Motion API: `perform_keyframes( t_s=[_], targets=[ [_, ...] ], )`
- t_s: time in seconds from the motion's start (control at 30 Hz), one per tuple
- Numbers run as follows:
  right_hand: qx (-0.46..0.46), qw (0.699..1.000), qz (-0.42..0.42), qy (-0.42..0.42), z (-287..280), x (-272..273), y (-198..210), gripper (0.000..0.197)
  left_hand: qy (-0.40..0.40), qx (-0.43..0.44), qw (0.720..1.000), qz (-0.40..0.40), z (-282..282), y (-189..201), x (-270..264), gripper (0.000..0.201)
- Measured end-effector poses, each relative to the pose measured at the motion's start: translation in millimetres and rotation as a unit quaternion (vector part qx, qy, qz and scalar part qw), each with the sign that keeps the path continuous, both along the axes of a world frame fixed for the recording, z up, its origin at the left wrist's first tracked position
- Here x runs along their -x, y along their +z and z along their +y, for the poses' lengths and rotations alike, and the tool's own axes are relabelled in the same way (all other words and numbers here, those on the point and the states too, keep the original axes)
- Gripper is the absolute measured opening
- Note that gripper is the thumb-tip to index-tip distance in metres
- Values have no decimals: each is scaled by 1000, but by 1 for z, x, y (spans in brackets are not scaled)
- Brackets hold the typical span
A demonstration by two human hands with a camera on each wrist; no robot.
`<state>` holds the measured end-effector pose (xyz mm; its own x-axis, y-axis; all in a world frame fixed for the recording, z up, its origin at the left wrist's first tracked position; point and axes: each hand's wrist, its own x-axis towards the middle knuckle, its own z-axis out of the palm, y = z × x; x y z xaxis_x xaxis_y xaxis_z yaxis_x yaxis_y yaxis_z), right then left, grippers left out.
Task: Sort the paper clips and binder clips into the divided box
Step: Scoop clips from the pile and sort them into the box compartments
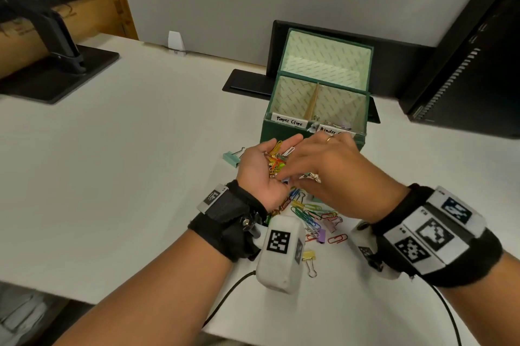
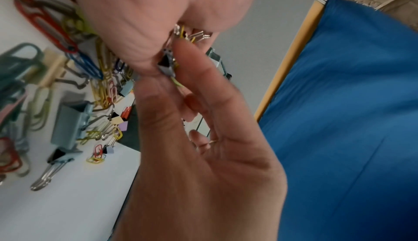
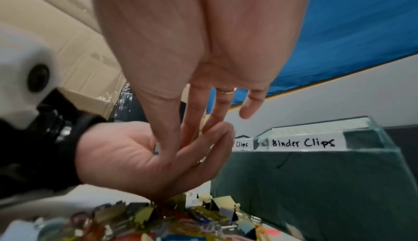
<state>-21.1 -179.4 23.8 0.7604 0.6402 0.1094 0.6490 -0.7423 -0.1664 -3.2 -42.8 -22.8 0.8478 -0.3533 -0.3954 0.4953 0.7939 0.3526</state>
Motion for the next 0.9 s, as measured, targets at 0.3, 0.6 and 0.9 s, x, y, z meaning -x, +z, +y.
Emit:
perform_keyframes(
  t_s=[0.3, 0.6, 0.9],
  targets=[
    [-108, 994, -24, -11, -2, -2, -11, 16, 5, 44, 999, 7, -2, -1, 1, 40],
    [-314, 937, -4, -151, -23, -12, 12, 15, 14, 100, 995, 17, -1, 0, 0, 43],
    [-225, 922, -151, -278, -45, -50, 38, 20, 14, 80, 996, 29, -2, -2, -1, 43]
  ],
)
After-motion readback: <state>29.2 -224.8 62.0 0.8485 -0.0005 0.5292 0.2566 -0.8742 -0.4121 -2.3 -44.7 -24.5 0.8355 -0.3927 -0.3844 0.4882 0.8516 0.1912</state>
